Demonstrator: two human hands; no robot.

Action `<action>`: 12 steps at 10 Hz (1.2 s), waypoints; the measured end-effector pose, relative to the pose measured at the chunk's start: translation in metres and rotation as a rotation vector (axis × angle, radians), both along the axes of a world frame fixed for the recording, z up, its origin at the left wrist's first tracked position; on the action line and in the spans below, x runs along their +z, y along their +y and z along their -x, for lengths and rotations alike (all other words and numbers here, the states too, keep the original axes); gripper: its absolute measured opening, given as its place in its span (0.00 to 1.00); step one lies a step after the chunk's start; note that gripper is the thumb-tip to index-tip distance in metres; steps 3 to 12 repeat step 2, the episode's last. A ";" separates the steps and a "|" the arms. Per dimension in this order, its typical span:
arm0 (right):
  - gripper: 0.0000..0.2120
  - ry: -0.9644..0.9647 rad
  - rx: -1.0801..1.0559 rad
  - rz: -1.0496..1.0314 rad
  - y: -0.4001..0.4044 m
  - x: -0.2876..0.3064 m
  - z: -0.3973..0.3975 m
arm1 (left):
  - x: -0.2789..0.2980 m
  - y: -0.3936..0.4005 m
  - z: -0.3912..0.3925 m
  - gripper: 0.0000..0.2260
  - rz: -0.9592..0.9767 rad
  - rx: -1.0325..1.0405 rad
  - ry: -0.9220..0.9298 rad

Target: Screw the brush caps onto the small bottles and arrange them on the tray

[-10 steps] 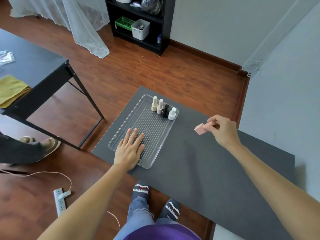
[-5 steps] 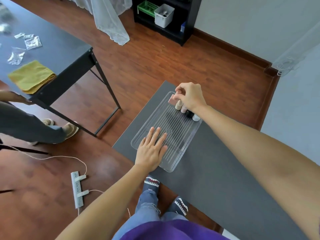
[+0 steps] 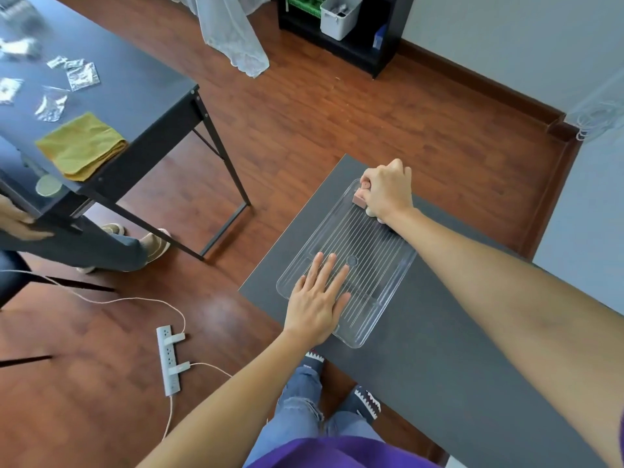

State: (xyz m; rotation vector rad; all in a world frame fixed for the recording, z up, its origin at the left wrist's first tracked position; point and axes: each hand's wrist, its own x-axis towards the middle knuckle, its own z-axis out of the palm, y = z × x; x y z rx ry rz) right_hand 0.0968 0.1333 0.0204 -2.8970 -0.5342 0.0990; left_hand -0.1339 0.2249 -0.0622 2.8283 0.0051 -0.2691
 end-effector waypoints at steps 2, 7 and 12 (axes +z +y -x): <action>0.14 -0.045 -0.015 0.006 -0.013 0.007 -0.003 | 0.004 0.000 0.001 0.28 0.025 -0.012 0.025; 0.14 -0.045 -0.015 0.006 -0.013 0.007 -0.003 | 0.004 0.000 0.001 0.28 0.025 -0.012 0.025; 0.14 -0.045 -0.015 0.006 -0.013 0.007 -0.003 | 0.004 0.000 0.001 0.28 0.025 -0.012 0.025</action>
